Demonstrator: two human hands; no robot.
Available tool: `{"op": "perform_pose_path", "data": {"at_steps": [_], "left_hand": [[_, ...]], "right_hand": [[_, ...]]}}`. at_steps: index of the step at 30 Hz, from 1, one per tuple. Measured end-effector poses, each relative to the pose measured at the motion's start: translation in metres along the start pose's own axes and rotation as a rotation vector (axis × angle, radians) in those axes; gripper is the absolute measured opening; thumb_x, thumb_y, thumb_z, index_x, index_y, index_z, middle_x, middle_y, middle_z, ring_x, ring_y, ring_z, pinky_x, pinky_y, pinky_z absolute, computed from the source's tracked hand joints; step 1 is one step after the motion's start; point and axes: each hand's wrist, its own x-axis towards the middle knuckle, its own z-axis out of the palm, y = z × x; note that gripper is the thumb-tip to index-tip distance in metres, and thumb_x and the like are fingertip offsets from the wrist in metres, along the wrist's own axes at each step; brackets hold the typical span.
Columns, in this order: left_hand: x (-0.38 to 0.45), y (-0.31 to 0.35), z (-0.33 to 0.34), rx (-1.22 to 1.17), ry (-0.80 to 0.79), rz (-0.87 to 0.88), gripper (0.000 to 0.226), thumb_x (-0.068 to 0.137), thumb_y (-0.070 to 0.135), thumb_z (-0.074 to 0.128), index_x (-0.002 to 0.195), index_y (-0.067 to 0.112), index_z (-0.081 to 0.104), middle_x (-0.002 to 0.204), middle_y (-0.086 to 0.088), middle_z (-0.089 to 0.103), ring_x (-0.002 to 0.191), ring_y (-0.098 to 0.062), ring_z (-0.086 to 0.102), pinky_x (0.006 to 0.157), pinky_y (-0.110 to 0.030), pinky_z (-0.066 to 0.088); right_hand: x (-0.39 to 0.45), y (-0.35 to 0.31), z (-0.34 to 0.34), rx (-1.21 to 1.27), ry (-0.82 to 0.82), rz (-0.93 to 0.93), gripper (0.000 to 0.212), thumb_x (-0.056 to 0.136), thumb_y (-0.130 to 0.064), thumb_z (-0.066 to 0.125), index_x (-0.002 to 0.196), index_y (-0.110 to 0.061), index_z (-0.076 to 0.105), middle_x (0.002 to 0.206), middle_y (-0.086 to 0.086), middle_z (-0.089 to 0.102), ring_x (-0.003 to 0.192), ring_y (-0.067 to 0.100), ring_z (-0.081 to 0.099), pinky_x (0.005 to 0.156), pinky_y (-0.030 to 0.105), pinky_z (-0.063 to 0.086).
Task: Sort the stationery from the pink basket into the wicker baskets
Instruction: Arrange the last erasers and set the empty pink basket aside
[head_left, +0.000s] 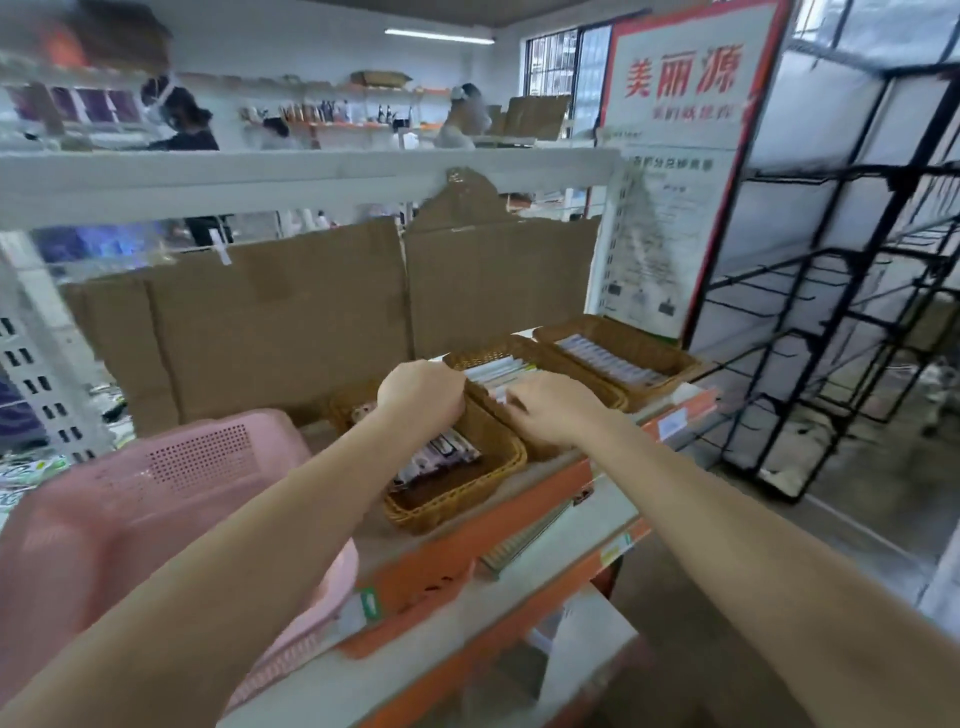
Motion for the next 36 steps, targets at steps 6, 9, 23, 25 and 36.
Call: {"op": "perform_pose_path", "data": {"at_steps": [6,9,23,25,36], "left_hand": [[0.066,0.093,0.008,-0.072,-0.017,0.025,0.028,0.09,0.005,0.041,0.064,0.01,0.05,0.063,-0.001,0.05,0.052,-0.017,0.046,0.041,-0.026,0.03],[0.1,0.128,0.013,-0.043,-0.021,0.091,0.026,0.094,0.011,0.041,0.075,0.011,0.059,0.067,-0.002,0.054,0.054,-0.017,0.048,0.041,-0.026,0.031],[0.289,0.2,0.053,-0.129,-0.055,0.123,0.025,0.097,0.023,0.039,0.076,0.017,0.05,0.068,0.003,0.046,0.063,-0.017,0.049,0.051,-0.029,0.034],[0.308,0.206,0.062,-0.156,-0.061,0.129,0.025,0.097,0.027,0.04,0.076,0.017,0.051,0.069,0.002,0.047,0.063,-0.017,0.049,0.052,-0.029,0.034],[0.358,0.251,0.111,-0.422,-0.275,-0.041,0.024,0.096,0.031,0.044,0.081,0.013,0.052,0.071,-0.001,0.047,0.064,-0.018,0.047,0.054,-0.031,0.032]], "right_hand": [[-0.01,0.112,0.003,0.014,-0.025,0.084,0.029,0.098,-0.023,0.04,0.089,-0.006,0.061,0.087,0.01,0.061,0.079,0.024,0.059,0.071,0.04,0.05],[-0.01,0.16,0.008,0.019,-0.031,0.112,0.027,0.098,-0.024,0.041,0.09,-0.008,0.061,0.086,0.006,0.062,0.078,0.021,0.059,0.069,0.035,0.05],[0.079,0.325,0.052,0.075,-0.064,0.178,0.012,0.091,-0.02,0.049,0.088,-0.016,0.06,0.089,0.001,0.062,0.084,0.021,0.059,0.075,0.035,0.051],[0.094,0.339,0.06,0.077,-0.081,0.161,0.009,0.09,-0.019,0.051,0.087,-0.017,0.06,0.086,0.0,0.059,0.085,0.021,0.06,0.074,0.033,0.051],[0.14,0.402,0.098,0.143,-0.172,-0.057,0.028,0.095,-0.029,0.041,0.102,-0.015,0.064,0.108,0.004,0.065,0.1,0.024,0.06,0.083,0.04,0.05]]}}
